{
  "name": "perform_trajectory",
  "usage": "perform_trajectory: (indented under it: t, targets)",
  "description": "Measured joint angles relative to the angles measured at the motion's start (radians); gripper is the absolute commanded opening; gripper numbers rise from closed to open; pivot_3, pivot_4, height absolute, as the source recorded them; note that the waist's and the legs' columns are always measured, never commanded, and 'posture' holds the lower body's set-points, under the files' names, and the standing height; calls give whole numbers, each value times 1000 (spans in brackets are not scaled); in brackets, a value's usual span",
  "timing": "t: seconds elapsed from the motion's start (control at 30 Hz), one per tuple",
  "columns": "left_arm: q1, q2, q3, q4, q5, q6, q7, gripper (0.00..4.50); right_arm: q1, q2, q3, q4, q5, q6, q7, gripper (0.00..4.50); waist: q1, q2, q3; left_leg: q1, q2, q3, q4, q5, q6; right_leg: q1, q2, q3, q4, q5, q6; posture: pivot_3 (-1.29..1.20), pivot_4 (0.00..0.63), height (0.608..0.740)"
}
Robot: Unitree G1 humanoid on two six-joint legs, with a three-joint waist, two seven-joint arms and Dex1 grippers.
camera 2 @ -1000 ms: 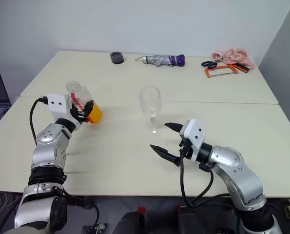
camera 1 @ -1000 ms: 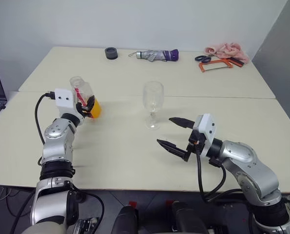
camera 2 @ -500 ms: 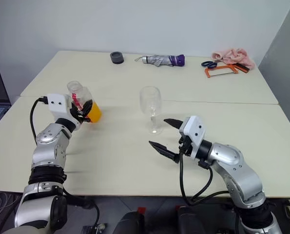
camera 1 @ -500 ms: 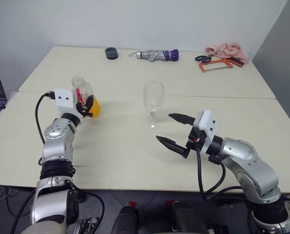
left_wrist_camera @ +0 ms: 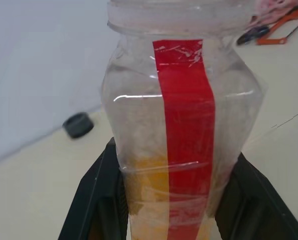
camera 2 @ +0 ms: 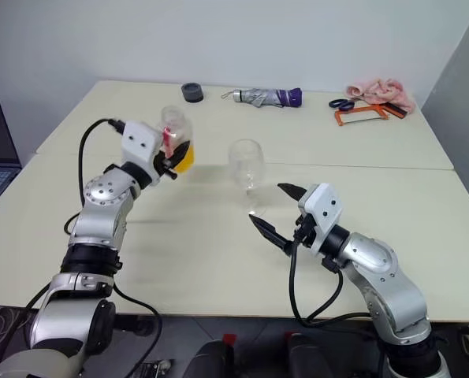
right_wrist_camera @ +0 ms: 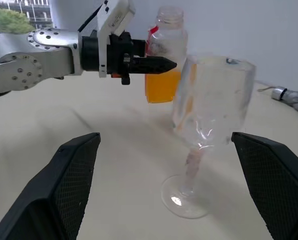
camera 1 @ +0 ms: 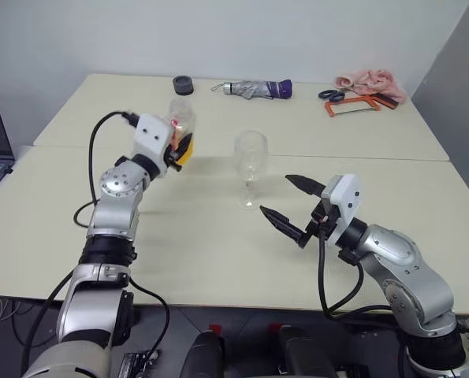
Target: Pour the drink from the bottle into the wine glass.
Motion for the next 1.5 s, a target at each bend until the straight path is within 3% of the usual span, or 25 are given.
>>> perform_trajectory:
  t: [0.37,0.7,1.0,1.5]
  targets:
    - [-200,27,-119,237,165,-337,-13,1743,-3,51,-6,10,-64,-65,-78,4500,-4,0,0,0,0,2,0,0,0,-1,1,1,0,0,0,0,150,740]
    - [-312,82,-218,417,383,-641,97,1743,56,-40,-84,-65,67,-41,11,4500,-1,0,0,-1,-1,2,0,0,0,-1,0,1,0,0,0,0,150,740]
    - [-388,124,-284,515,520,-774,209,1742,74,-74,-93,-93,99,-20,3,4500,-3,0,0,0,-1,2,0,0,0,-1,1,1,0,0,0,0,150,740]
    - [-483,188,-394,571,728,-846,407,1734,72,-76,-87,-103,101,-10,-25,4500,-2,0,0,-1,-1,2,0,0,0,-1,0,1,0,0,0,0,150,740]
